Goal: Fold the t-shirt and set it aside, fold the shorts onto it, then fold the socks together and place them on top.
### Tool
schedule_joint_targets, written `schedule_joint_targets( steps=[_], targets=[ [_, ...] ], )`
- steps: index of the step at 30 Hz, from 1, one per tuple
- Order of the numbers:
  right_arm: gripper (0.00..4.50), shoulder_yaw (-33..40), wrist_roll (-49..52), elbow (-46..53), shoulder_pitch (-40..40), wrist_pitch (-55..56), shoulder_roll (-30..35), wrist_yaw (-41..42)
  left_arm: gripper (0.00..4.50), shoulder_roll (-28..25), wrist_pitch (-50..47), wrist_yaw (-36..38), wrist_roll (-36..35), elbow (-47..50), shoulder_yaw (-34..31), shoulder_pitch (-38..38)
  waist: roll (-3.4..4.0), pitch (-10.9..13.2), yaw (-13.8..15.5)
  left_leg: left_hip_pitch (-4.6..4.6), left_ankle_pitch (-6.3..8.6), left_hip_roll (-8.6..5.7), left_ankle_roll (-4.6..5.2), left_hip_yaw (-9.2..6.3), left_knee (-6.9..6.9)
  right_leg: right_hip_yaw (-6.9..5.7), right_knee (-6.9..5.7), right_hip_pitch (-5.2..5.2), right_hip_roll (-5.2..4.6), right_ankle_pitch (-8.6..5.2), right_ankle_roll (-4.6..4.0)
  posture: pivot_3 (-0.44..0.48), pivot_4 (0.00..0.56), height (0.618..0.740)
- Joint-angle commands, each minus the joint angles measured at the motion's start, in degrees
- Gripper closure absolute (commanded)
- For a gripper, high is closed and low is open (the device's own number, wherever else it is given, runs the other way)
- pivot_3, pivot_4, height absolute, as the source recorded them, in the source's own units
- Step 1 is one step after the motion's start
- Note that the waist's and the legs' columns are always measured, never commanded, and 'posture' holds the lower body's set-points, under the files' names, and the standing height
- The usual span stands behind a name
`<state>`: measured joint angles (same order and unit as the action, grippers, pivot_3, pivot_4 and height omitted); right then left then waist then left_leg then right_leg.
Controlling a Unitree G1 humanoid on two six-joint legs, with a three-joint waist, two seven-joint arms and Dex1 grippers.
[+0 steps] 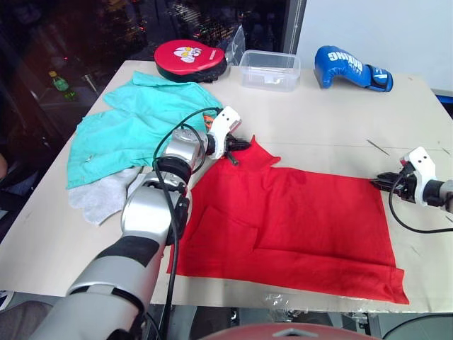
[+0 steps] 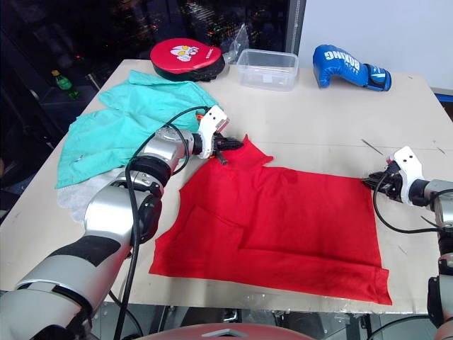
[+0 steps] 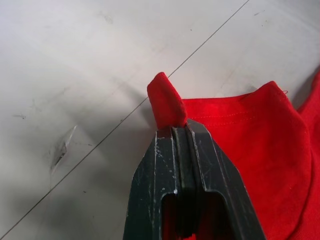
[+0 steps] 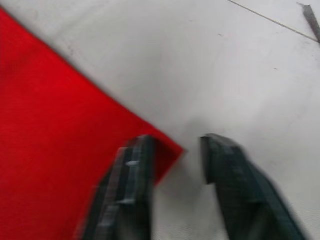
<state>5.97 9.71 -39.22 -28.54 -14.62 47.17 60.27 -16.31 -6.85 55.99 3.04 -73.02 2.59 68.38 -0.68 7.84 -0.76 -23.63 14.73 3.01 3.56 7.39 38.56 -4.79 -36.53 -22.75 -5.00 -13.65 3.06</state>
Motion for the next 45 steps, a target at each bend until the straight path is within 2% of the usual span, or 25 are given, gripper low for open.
schedule_joint_targets(
  steps=[1,5,9,14,19,23,35,45],
  targets=[
    [4.48,0.0,-0.2,0.4,0.1,-0.8,0.6,0.3,4.5,-0.8,1.2,0.3,-0.3,2.1,-0.5,0.2,0.0,0.0,0.0,0.0,0.0,0.0,0.0,0.0,0.02,0.0,-0.01,0.0,0.0,0.0,0.0,0.0,0.15,0.74],
    [4.48,0.9,0.2,1.6,0.6,0.3,0.8,0.1,4.5,-1.0,2.1,-0.1,-0.9,2.3,-1.2,0.3,0.0,0.0,0.0,0.0,0.0,0.0,0.0,-0.01,0.07,0.0,-0.06,0.01,-0.01,0.0,0.0,0.0,0.15,0.74],
    [4.48,4.0,2.0,4.2,1.5,4.2,0.7,-1.5,4.5,-1.8,5.9,4.8,-4.2,4.7,-3.9,0.6,0.0,0.0,0.0,-0.02,0.0,0.03,0.0,-0.01,0.07,0.0,-0.07,-0.01,-0.01,0.0,0.0,0.0,0.15,0.74],
    [4.48,7.5,3.9,7.5,5.7,8.6,0.6,-2.4,4.5,-4.4,6.1,8.3,-5.7,8.7,-4.9,0.6,0.02,0.0,0.0,0.0,0.0,0.04,-0.01,0.01,0.06,0.0,-0.1,-0.03,0.01,0.0,0.0,0.0,0.15,0.74],
    [4.48,9.2,5.4,11.0,9.6,11.7,-0.3,-2.8,4.5,-6.6,4.4,14.2,-8.9,17.2,-5.5,-2.6,0.02,0.0,0.0,0.0,0.0,0.04,-0.01,0.03,0.06,0.02,-0.1,-0.03,0.0,0.0,0.0,0.0,0.15,0.74],
    [4.48,10.1,5.9,14.1,12.4,16.0,-1.7,-4.2,4.5,-8.0,1.5,18.1,-11.2,29.7,-4.0,-9.9,0.06,0.0,-0.1,0.1,0.0,0.07,-0.02,0.0,0.04,0.09,-0.17,-0.02,0.01,0.0,0.0,0.0,0.15,0.74],
    [4.48,11.6,6.3,13.3,18.4,27.7,-2.8,-6.1,4.5,-10.2,-4.1,16.5,-18.4,51.0,-5.9,-24.3,0.06,0.0,0.1,0.16,-0.01,0.13,-0.02,-0.16,0.05,0.17,-0.19,0.02,0.0,0.0,-0.01,0.0,0.15,0.74],
    [4.48,14.4,6.2,11.0,20.6,33.5,-2.8,-9.3,4.5,-12.5,-5.1,12.7,-20.6,56.6,-6.0,-29.2,0.05,0.0,0.1,0.66,-0.01,0.15,-0.02,0.05,-0.16,0.51,-0.21,0.29,0.0,-0.01,-0.02,0.0,0.15,0.74]
  ],
)
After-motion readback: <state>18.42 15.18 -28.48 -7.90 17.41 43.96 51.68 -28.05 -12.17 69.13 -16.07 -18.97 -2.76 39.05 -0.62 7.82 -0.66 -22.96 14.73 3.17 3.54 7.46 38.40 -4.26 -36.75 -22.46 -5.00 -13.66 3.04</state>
